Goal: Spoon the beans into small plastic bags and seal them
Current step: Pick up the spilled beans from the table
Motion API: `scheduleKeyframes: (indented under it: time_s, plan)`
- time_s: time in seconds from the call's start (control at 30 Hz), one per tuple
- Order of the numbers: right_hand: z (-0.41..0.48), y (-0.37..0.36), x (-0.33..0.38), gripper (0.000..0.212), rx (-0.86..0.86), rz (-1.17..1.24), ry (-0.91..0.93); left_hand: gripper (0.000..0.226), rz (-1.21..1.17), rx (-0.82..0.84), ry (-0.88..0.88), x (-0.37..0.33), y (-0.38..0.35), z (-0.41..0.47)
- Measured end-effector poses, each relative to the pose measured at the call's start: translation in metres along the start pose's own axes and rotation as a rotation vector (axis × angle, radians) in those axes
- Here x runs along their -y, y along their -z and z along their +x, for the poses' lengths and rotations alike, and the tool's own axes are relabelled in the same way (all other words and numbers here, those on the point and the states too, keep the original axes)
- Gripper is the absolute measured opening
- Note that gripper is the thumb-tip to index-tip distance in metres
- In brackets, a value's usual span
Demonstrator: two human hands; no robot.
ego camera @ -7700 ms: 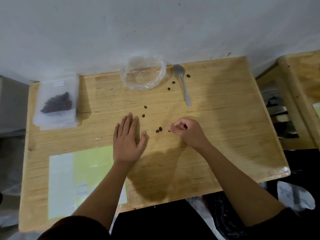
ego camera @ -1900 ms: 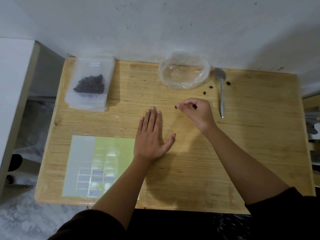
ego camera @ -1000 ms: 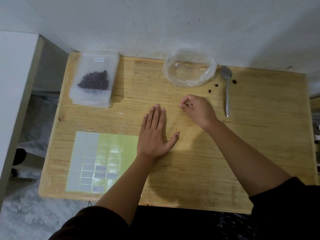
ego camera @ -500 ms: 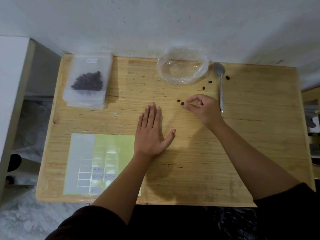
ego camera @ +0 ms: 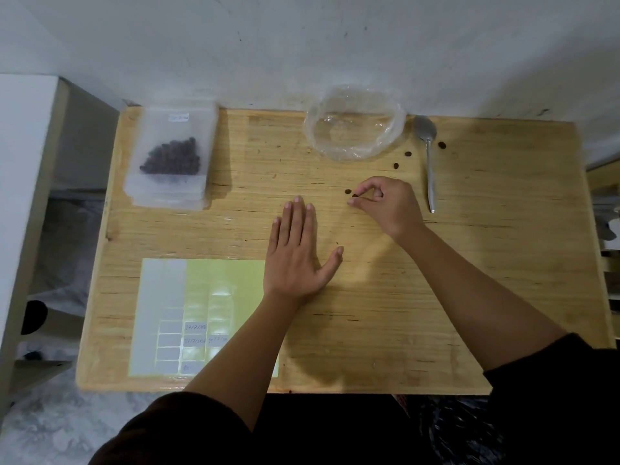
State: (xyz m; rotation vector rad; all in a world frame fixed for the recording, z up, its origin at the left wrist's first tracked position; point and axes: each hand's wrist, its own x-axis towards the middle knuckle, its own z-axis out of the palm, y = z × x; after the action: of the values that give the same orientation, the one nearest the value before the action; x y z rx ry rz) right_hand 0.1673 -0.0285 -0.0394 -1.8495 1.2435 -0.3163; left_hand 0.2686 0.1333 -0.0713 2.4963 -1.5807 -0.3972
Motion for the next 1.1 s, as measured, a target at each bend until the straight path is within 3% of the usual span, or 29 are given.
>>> scheduleKeyframes:
  time_s: [0.07, 0.17, 0.23, 0.37, 0.43, 0.5, 0.57, 0.63, 0.7, 0.83, 1.1]
  plan:
    - [0.0, 0.001, 0.003, 0.011, 0.045, -0.009, -0.027, 0.086, 0.002, 0.002, -0.001, 0.0, 0.0, 0.0]
    - [-0.007, 0.008, 0.011, 0.014, 0.125, 0.17, -0.059, 0.086, -0.006, 0.006, -0.007, 0.001, 0.0, 0.0]
    - [-0.014, 0.013, 0.01, 0.016, 0.189, 0.408, -0.172, 0.086, -0.021, 0.002, -0.007, 0.001, 0.001, 0.0]
    - [-0.028, 0.012, -0.003, 0.026, 0.335, 1.123, -0.327, 0.086, -0.014, 0.005, -0.009, 0.001, 0.001, 0.0]
    - [-0.031, 0.008, -0.005, 0.032, 0.372, 1.285, -0.35, 0.086, -0.025, 0.005, -0.011, 0.001, 0.002, 0.0]
    - [-0.027, 0.005, -0.002, 0.045, 0.35, 1.218, -0.393, 0.086, -0.032, 0.01, -0.01, 0.0, 0.002, 0.0]
    - [-0.019, 0.008, 0.001, 0.049, 0.255, 0.904, -0.395, 0.086, -0.024, 0.016, -0.007, 0.0, 0.002, 0.0]
    - [-0.013, 0.01, 0.005, 0.042, 0.169, 0.523, -0.264, 0.086, -0.018, 0.011, -0.005, 0.0, 0.003, 0.0]
    - [-0.006, 0.008, 0.006, 0.04, 0.099, 0.301, -0.095, 0.086, -0.022, 0.009, -0.005, 0.0, 0.004, -0.001]
    - [0.004, 0.003, 0.008, 0.025, 0.069, 0.204, 0.043, 0.086, -0.03, 0.001, -0.003, 0.0, 0.003, -0.001]
    - [0.014, -0.002, 0.007, 0.021, 0.055, 0.07, -0.006, 0.086, -0.027, 0.009, 0.005, 0.0, 0.004, -0.001]
